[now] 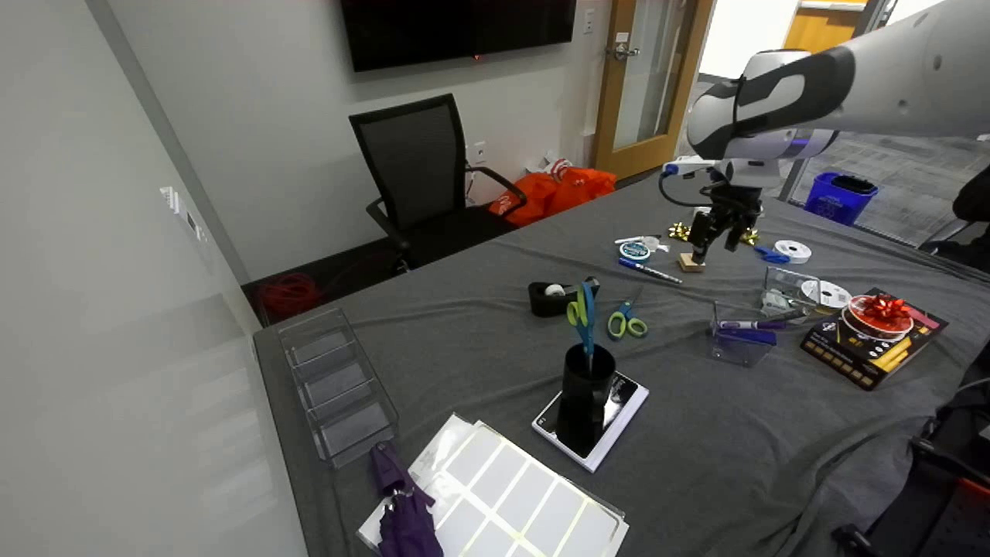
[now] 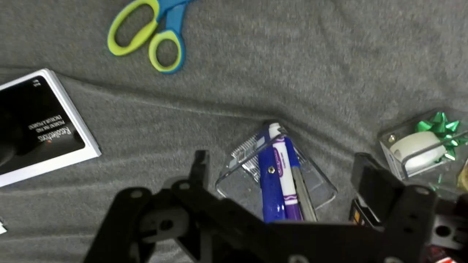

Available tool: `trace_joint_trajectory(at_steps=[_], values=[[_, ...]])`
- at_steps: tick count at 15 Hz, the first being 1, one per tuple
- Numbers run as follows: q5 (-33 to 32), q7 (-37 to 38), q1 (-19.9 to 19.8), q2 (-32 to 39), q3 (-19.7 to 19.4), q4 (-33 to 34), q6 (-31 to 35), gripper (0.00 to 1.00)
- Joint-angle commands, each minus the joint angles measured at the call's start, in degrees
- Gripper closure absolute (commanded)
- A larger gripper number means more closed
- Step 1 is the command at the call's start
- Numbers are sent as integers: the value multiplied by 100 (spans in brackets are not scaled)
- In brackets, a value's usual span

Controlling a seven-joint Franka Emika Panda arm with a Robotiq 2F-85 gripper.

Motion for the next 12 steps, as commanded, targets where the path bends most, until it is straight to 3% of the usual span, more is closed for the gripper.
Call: trace_joint_trajectory(at_steps=[1,6,12], values=[[-251,-300,-422,-1210,692,-352,915,0],[-1141,-215,-1487,-2065,1883,-383,1634,0],[-2690,-744,-3648,-2696,3991,-92,1359,0]])
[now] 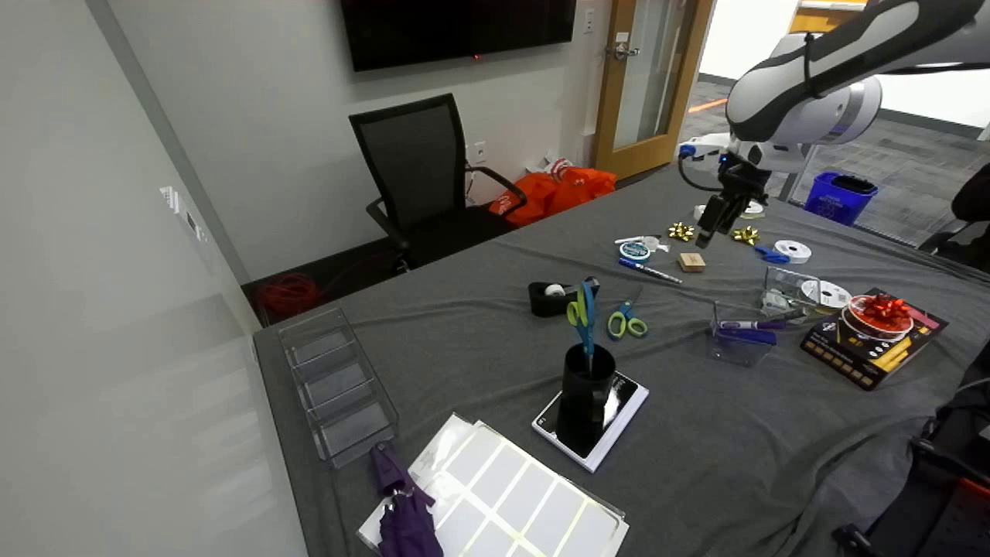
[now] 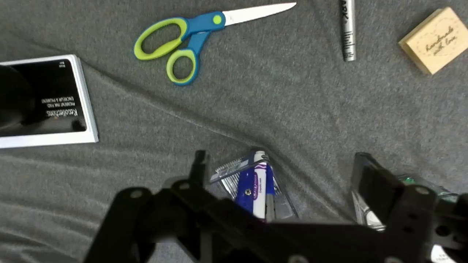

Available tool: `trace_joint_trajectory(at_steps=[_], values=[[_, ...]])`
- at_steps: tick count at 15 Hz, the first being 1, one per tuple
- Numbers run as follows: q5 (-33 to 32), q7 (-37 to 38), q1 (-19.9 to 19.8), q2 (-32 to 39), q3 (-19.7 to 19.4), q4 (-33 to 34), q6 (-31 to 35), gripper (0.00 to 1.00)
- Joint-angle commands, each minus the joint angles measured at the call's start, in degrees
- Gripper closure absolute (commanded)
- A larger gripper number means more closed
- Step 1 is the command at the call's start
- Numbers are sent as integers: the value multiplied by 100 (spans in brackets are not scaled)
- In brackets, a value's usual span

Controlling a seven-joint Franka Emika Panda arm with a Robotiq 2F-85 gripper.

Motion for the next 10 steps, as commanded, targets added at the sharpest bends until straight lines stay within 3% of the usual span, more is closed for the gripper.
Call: trace_joint_trajectory(at_steps=[1,5,10], values=[[-671,-569,-1444,-412,1389,138,-183,0],[-910,-1184,-2551,-428,2414,261,-233,0],[-924,-1691,-3164,-349,2936,385,-328,0]])
